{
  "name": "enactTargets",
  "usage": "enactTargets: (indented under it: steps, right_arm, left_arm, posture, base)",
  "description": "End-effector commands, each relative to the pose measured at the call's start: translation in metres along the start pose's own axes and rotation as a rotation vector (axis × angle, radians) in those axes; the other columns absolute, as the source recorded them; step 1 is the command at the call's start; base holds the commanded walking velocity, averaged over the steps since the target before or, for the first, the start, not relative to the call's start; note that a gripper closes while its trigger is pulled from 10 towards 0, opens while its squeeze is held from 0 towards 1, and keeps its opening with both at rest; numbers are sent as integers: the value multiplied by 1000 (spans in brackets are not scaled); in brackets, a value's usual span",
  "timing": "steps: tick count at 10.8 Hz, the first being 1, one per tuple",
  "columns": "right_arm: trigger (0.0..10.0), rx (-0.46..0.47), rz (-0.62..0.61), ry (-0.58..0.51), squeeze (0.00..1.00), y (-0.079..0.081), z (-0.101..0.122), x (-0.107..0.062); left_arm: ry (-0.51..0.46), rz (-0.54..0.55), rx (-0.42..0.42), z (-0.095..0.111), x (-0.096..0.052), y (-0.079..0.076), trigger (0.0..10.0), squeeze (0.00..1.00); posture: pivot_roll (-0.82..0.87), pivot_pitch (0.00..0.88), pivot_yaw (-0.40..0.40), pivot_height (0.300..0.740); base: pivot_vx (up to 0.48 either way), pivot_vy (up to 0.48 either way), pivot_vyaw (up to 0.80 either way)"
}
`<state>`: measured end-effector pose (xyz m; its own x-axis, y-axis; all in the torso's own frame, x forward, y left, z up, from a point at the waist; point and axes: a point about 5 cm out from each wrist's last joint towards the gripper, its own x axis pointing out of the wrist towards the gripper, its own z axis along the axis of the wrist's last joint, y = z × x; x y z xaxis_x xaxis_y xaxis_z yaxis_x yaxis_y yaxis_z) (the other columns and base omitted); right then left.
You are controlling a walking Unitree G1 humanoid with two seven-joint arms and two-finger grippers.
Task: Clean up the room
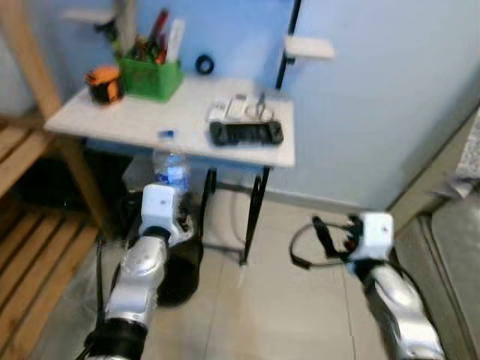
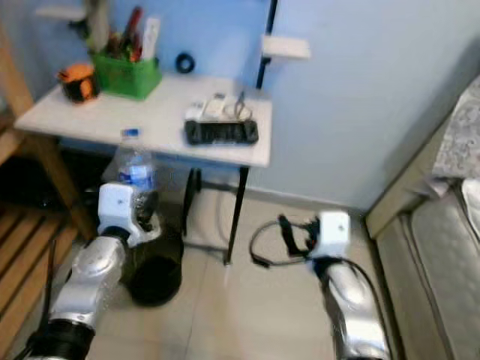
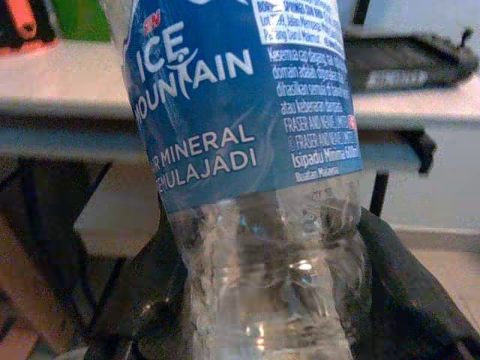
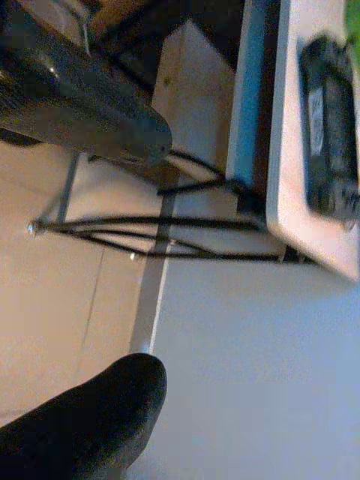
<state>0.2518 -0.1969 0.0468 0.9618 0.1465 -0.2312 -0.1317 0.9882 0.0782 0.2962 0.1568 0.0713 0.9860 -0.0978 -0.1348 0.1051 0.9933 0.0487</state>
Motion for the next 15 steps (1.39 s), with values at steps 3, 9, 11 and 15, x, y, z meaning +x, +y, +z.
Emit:
enactTargets:
  steps: [3, 9, 11, 15]
  right_arm:
    - [10000, -2, 82, 64, 239, -5, -3, -5]
    - [10000, -37, 289, 196, 239, -10, -4, -30]
    - [10000, -34, 296, 210, 239, -10, -4, -35]
    - [10000, 47, 378, 263, 239, -6, -6, -46]
  left_arm:
    - [16, -39, 33, -5, 2, -25, 10000, 0]
    - [351, 123, 89, -82, -14, -23, 10000, 0]
    - [435, 157, 142, -96, -17, -15, 10000, 0]
    - [669, 295, 350, -124, -41, 37, 10000, 0]
  posture:
    - [-70, 0, -118, 740]
    - [-78, 0, -215, 740]
    - [-88, 0, -229, 740]
    - [-89, 20, -245, 740]
  base:
    - [315, 0, 0]
    - [0, 0, 0]
    - [0, 0, 0]
    - [0, 0, 0]
